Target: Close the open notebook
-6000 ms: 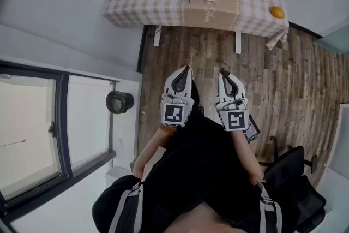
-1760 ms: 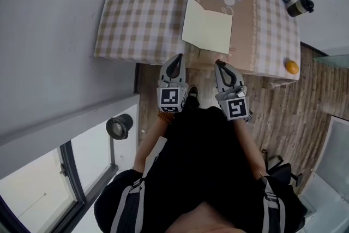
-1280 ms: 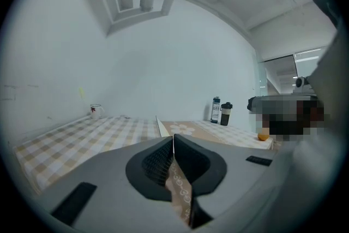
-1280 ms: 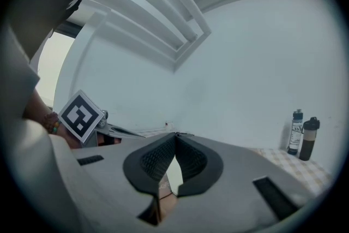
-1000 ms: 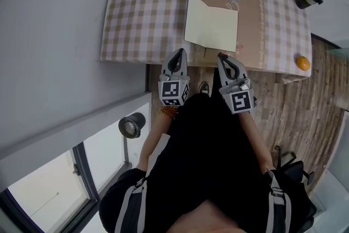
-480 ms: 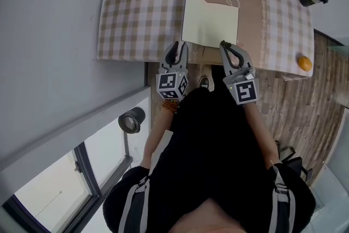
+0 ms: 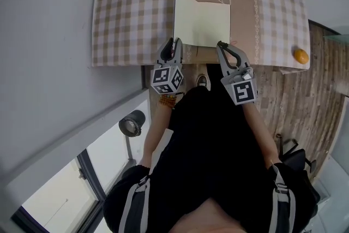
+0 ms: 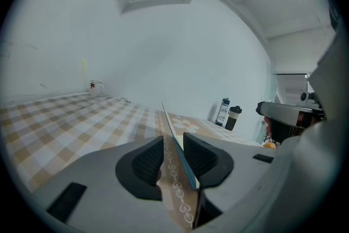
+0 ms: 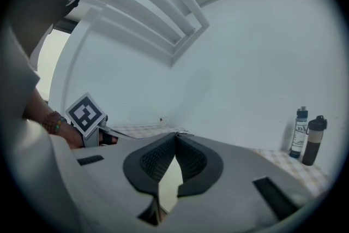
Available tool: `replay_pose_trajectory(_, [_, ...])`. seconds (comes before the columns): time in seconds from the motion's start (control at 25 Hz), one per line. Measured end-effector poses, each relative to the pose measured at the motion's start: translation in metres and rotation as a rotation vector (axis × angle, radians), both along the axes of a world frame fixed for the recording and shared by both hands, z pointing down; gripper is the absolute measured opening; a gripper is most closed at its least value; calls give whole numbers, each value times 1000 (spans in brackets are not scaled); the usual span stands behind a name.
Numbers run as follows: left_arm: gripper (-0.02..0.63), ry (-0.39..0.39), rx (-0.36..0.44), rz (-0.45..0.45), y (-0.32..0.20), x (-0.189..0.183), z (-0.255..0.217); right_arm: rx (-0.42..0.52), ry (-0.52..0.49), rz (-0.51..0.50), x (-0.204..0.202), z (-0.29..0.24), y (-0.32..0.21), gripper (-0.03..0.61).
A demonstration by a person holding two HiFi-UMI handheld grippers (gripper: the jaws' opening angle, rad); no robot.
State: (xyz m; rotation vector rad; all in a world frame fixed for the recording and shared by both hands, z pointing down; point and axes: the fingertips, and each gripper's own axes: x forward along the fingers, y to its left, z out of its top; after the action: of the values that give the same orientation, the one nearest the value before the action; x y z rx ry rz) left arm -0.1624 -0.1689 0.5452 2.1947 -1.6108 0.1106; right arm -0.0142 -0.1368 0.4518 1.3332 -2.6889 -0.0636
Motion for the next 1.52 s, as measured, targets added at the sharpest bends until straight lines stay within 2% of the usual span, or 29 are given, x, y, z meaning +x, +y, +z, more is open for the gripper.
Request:
replay_pose_trajectory(0.32, [121, 48, -31, -22, -6, -10, 13, -2, 15, 17, 8, 1, -1, 2])
replay_pose_trajectory(0.36, [113, 49, -30, -24, -6, -11, 12, -1, 15, 18, 8, 1, -1, 2])
replay_pose_trajectory(0.4, [60, 48, -28, -24, -6, -10, 12, 0, 13, 19, 8, 1, -1, 2])
replay_pose_trajectory(0.68, [38, 44, -15, -14, -6, -7, 7, 10, 11, 22, 9, -1, 1, 2])
replay_pose_trajectory(1.52, [25, 57, -13, -1, -6, -5, 6, 22, 25, 42, 16, -1, 8, 2])
